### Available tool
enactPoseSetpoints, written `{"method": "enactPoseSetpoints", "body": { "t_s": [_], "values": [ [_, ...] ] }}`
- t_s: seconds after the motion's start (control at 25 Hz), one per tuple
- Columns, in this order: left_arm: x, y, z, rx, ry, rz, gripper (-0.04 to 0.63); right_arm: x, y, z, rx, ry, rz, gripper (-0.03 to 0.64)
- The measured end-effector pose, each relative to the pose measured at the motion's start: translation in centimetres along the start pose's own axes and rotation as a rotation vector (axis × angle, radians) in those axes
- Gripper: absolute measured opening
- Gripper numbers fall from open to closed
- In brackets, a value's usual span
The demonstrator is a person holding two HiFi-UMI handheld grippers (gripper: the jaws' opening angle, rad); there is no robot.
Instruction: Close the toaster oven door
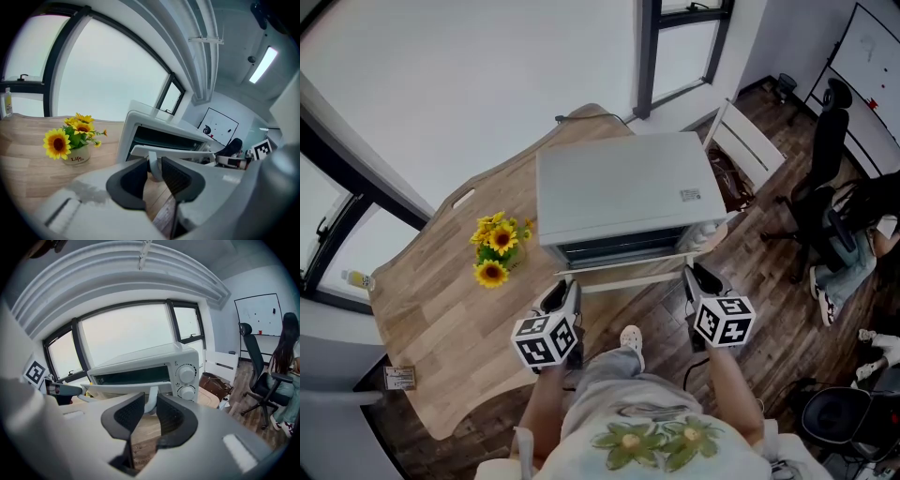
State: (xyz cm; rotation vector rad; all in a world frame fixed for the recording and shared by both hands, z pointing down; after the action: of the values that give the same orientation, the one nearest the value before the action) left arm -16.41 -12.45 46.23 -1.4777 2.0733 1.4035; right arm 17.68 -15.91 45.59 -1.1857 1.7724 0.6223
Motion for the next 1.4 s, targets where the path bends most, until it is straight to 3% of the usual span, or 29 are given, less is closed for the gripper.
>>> {"method": "enactPoseSetpoints", "body": {
  "t_s": [1.04, 1.4],
  "values": [
    [4.0, -0.6, -2.7, -0.006, -0.075, 0.033, 0.109, 3.8, -1.7, -3.3, 0.021, -0.046, -0.031, 0.084],
    [4.2, -0.8, -3.0, -0.001, -0.123, -0.012, 0.107, 4.2, -1.9, -3.8, 0.037, -0.061, -0.025, 0.086]
  ]
}}
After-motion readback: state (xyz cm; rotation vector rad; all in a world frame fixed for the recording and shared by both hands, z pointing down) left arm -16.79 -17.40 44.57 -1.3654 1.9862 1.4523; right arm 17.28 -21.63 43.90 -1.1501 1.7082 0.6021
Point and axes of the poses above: the fingertips, and each gripper's own axes: z backward along the fingers, y to its left, x out of its top, the point moved 10 cm from there along z, backward along the fingers, and after that the axes turned 13 degrees about z, right-handed, at the moved point
